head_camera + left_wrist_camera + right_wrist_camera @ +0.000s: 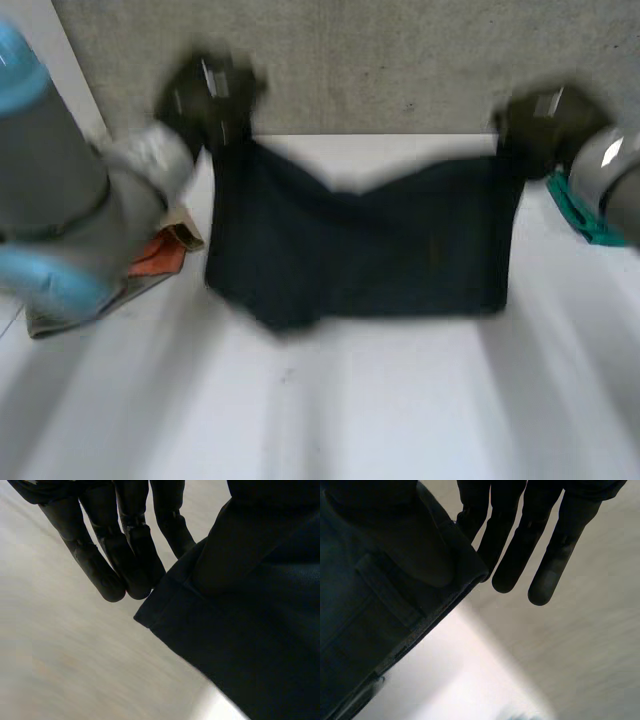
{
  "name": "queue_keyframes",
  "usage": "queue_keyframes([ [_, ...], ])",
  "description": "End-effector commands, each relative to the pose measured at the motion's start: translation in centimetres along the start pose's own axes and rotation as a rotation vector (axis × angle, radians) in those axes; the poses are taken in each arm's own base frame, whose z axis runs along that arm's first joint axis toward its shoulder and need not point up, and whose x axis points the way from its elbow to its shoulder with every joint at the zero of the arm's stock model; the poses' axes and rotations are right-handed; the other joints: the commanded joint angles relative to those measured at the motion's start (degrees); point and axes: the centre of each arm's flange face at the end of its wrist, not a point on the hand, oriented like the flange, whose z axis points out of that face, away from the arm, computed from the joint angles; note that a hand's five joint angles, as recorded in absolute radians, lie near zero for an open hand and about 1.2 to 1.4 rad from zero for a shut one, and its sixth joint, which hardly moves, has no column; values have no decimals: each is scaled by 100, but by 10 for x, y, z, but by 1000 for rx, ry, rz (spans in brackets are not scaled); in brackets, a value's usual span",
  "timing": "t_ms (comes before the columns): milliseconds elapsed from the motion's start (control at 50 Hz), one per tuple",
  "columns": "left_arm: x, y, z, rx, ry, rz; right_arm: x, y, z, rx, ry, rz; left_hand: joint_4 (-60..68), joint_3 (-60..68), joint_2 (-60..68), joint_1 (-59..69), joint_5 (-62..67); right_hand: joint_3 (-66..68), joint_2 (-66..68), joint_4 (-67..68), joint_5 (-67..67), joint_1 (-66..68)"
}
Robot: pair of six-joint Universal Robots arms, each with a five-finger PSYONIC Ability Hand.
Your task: Fold the laundry.
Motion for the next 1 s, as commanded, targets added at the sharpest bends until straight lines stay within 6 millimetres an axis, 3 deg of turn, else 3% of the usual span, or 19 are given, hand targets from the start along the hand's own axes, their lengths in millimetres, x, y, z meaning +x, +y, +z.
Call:
queue_keyframes([
  [20,-75,-71,40,349,-301,-73,54,-88,9,522,305,123,1151,1182,1136,1484,1254,1166,1282,1126,1165,1701],
  [80,-78,-69,41,344,-289,-104,53,-94,11,565,317,119,1151,1182,1136,1484,1254,1166,1282,1126,1165,1701],
  [140,-72,-59,40,301,-268,-123,46,-86,17,534,293,121,1151,1182,1136,1484,1254,1166,1282,1126,1165,1701],
  [240,-54,-20,34,177,-223,-143,25,-53,30,399,221,128,1151,1182,1136,1484,1254,1166,1282,1126,1165,1701],
  [320,-31,18,26,80,-164,-156,-2,-6,38,223,138,135,1151,1182,1136,1484,1254,1166,1282,1126,1165,1701],
  [340,-18,36,22,33,-132,-167,-15,16,39,147,102,133,1151,1182,1136,1484,1254,1166,1282,1126,1165,1701],
  [400,6,65,11,-53,-69,-191,-33,52,37,25,53,122,1151,1182,1136,1484,1254,1166,1282,1126,1165,1701],
  [420,23,84,1,-113,-19,-209,-43,74,33,-47,23,119,1151,1182,1136,1484,1254,1166,1282,1126,1165,1701],
  [500,64,121,-31,-260,102,-249,-60,121,18,-203,-32,114,1151,1182,1136,1484,1254,1166,1282,1126,1165,1701],
  [560,80,133,-54,-330,164,-267,-70,141,2,-282,-76,113,1151,1182,1136,1484,1254,1166,1282,1126,1165,1701],
  [620,84,131,-67,-354,196,-282,-76,146,-11,-318,-121,101,1151,1182,1136,1484,1254,1166,1282,1126,1165,1701],
  [700,84,116,-89,-388,255,-303,-74,137,-33,-356,-198,47,1151,1182,1136,1484,1254,1166,1282,1126,1165,1701],
  [860,91,70,-169,-634,483,-342,-53,105,-95,-626,-432,-92,1151,1182,1136,1484,1254,1166,1282,1126,1165,1701],
  [940,99,57,-200,-757,598,-318,-43,100,-120,-765,-556,-140,1151,1182,1136,1484,1254,1166,1282,1126,1165,1701],
  [1000,102,55,-210,-806,645,-292,-42,101,-122,-758,-593,-171,1151,1182,1136,1484,1254,1166,1282,1126,1165,1701],
])
